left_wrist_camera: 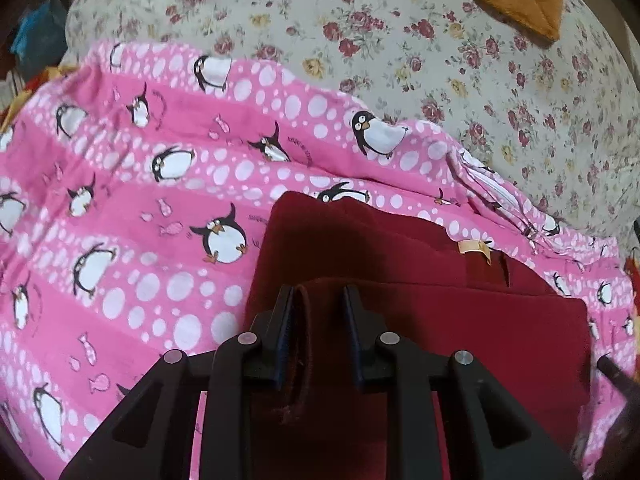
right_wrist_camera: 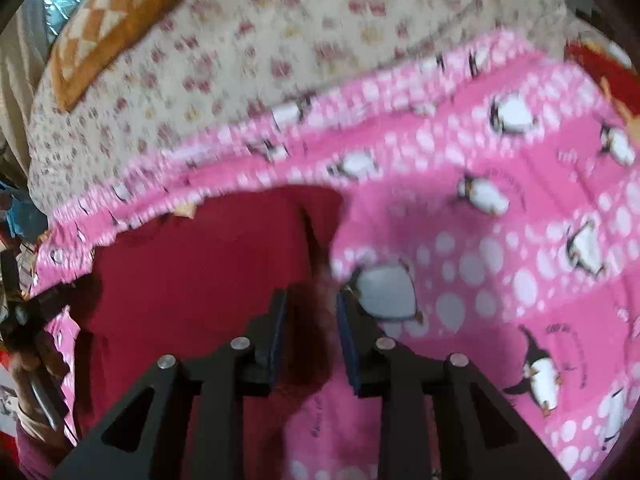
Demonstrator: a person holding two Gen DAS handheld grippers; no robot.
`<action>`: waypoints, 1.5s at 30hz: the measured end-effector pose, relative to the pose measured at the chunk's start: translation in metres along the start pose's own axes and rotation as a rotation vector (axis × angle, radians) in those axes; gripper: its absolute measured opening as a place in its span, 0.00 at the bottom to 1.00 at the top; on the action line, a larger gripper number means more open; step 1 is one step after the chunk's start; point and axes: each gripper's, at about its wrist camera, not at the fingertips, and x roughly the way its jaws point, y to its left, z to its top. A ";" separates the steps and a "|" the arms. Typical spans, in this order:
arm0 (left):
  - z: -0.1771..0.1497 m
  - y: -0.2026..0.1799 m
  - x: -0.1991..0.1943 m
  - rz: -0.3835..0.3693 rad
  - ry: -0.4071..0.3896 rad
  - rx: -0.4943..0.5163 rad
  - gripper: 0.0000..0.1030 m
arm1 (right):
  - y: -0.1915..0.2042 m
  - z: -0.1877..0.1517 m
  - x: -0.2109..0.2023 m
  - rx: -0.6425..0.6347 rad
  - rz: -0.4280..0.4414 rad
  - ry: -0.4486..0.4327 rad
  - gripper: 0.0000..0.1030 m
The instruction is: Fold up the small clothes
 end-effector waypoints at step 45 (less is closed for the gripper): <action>-0.019 -0.006 0.010 0.063 0.018 0.068 0.05 | 0.033 -0.034 0.006 -0.123 -0.127 0.062 0.52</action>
